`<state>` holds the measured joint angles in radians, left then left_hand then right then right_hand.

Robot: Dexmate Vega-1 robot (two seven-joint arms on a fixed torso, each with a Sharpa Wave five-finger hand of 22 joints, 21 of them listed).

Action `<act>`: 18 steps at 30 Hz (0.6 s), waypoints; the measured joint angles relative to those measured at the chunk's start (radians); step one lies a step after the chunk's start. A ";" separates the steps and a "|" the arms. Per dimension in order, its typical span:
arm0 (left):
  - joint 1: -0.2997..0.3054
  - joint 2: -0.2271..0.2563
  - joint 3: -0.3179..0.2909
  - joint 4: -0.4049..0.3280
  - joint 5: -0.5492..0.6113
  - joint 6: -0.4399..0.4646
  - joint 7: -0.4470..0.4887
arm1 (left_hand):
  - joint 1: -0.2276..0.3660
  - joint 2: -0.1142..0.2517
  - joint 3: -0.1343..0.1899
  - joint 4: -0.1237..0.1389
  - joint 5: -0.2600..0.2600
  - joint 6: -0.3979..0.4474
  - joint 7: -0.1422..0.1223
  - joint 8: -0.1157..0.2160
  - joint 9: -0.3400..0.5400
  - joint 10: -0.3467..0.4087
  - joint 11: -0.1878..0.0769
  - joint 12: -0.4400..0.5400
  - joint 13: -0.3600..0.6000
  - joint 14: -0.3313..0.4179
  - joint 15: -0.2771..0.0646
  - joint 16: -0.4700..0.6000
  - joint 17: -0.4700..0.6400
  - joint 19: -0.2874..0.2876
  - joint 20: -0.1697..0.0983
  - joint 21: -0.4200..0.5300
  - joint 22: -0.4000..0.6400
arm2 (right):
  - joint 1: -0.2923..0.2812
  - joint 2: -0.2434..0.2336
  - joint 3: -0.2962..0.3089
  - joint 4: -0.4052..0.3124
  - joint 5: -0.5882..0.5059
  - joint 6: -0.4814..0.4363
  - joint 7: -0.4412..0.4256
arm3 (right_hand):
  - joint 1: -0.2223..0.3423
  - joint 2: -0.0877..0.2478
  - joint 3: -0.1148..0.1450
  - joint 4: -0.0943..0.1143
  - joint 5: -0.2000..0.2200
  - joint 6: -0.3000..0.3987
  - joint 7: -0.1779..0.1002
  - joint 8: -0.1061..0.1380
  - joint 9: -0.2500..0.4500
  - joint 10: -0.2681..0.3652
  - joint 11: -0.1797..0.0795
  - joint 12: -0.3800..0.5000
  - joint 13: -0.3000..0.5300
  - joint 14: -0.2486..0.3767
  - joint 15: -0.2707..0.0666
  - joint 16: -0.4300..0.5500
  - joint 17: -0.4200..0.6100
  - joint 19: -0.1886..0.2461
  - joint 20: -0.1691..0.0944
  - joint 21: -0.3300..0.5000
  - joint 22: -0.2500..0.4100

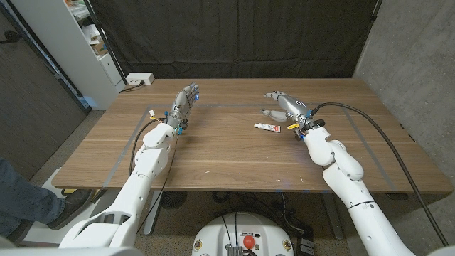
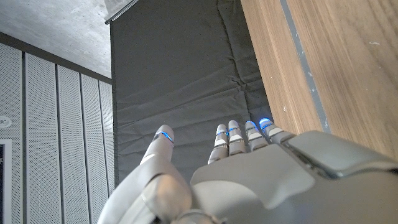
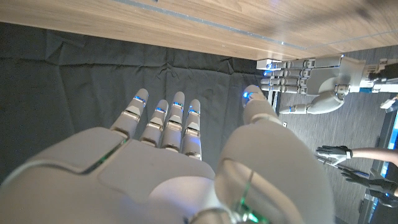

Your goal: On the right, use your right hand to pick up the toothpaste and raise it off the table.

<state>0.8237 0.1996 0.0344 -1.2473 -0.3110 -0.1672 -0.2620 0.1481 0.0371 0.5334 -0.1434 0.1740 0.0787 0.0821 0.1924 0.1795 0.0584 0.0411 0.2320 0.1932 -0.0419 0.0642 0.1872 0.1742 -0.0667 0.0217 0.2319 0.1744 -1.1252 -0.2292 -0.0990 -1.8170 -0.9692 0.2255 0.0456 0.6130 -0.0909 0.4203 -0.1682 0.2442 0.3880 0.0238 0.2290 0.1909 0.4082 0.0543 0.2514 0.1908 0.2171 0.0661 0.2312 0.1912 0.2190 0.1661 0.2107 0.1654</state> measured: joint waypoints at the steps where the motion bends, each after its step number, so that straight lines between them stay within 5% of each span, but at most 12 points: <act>1: 0.000 0.000 0.000 0.000 0.000 0.000 0.000 | 0.000 0.000 0.000 0.000 0.000 0.000 0.000 0.000 0.000 0.000 0.000 0.000 0.000 0.000 0.000 0.000 0.000 0.000 0.000 0.000 0.000 | 0.000 0.000 -0.001 -0.001 0.000 0.000 0.000 | 0.000 0.000 0.000 0.000 0.000 0.003 0.003 0.000 0.000 0.004 0.004 0.000 0.000 0.002 0.002 0.000 0.001 0.004 0.004 0.000 0.000; 8: 0.006 0.001 -0.003 -0.008 -0.003 0.000 -0.001 | 0.005 -0.005 0.000 0.000 0.000 0.000 0.000 0.000 0.000 0.000 0.000 0.000 0.000 0.000 0.000 0.000 0.000 0.000 0.000 0.000 0.000 | 0.000 0.000 -0.021 -0.015 -0.039 -0.068 0.028 | 0.012 0.002 0.007 0.007 0.004 0.001 0.012 -0.008 0.000 0.046 -0.001 0.000 0.000 0.055 -0.009 0.017 0.002 0.029 0.029 0.000 0.000; 18: 0.013 0.006 -0.004 -0.024 -0.003 0.004 0.000 | 0.005 -0.005 0.000 0.000 0.000 0.000 0.000 0.000 0.000 0.000 0.000 0.000 0.000 0.000 0.000 0.000 0.000 0.000 0.000 0.000 0.000 | 0.002 -0.001 -0.040 -0.028 -0.065 -0.117 0.048 | 0.018 -0.005 0.011 0.011 0.004 0.032 0.017 -0.003 0.000 0.094 -0.002 0.004 0.000 0.078 -0.007 0.017 0.007 0.050 0.032 0.000 0.000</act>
<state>0.8366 0.2056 0.0303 -1.2717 -0.3141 -0.1634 -0.2620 0.1535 0.0317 0.5334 -0.1433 0.1740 0.0786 0.0821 0.1924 0.1794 0.0584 0.0411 0.2320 0.1931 -0.0419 0.0642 0.1872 0.1742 -0.0668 0.0217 0.2319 0.1744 -1.1234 -0.2304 -0.1392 -1.8449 -1.0341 0.1084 0.0939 0.6312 -0.0959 0.4310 -0.1574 0.2479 0.4199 0.0412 0.2257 0.1909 0.5022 0.0519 0.2556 0.1908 0.2952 0.0587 0.2483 0.1980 0.2694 0.1981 0.2108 0.1653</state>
